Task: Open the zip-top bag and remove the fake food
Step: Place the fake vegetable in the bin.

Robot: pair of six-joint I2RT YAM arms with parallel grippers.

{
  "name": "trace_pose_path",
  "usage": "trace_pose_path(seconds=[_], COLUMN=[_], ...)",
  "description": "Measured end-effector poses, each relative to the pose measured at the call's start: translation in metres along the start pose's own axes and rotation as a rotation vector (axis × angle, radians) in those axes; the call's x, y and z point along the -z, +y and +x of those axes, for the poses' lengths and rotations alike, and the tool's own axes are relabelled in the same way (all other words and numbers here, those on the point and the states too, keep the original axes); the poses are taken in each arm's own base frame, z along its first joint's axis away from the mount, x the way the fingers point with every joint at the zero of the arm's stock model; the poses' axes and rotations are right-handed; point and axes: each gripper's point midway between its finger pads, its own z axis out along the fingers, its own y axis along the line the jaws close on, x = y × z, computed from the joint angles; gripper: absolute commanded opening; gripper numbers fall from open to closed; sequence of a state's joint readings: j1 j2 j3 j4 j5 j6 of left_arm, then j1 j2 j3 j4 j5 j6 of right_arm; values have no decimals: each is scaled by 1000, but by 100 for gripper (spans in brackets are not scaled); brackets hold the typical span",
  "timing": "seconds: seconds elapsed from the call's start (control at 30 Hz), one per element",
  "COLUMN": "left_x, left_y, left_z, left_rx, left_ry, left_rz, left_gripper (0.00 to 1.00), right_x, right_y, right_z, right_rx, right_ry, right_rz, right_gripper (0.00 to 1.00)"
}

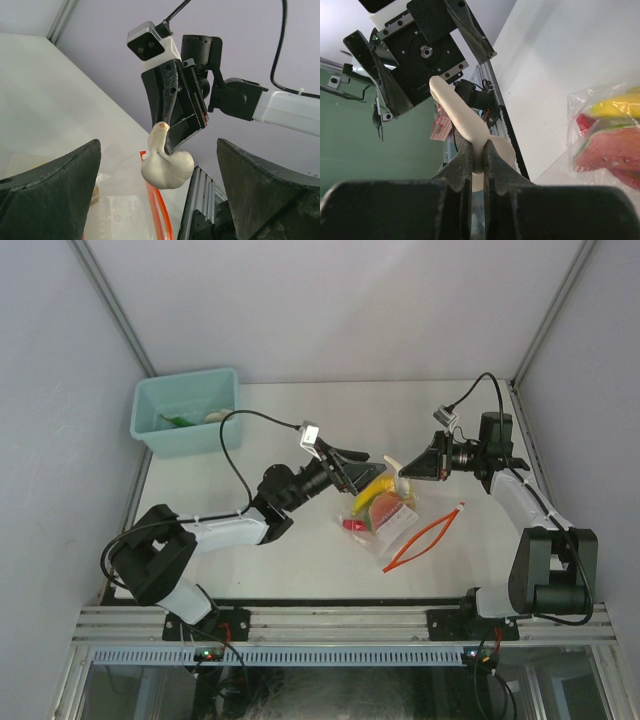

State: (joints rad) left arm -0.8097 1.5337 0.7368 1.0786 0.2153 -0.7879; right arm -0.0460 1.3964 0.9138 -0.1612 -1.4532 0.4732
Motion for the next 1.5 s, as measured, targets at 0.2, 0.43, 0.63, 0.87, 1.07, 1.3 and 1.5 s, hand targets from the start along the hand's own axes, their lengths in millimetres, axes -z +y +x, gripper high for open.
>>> trace_pose_path(seconds=[0.2, 0.43, 0.63, 0.87, 1.07, 1.3, 1.5], left_x=[-13, -22, -25, -29, -30, -29, -27], left_y=[0, 5, 9, 9, 10, 14, 26], left_z=[11, 16, 19, 21, 22, 22, 14], left_rx=[2, 13, 22, 37, 38, 39, 36], left_ry=[13, 28, 42, 54, 59, 66, 51], left_rz=[-34, -66, -83, -88, -90, -105, -133], left_gripper=[87, 54, 28, 1, 0, 0, 0], right_x=[-12, -19, -20, -20, -20, -19, -17], right_y=[4, 5, 4, 4, 3, 3, 2], right_z=[5, 8, 8, 7, 7, 7, 7], right_rx=[-13, -29, -41, -41, -43, -38, -28], right_ry=[42, 72, 76, 75, 74, 72, 67], right_rz=[-21, -36, -39, -37, -36, -38, -35], right_gripper=[0, 0, 0, 3, 34, 59, 60])
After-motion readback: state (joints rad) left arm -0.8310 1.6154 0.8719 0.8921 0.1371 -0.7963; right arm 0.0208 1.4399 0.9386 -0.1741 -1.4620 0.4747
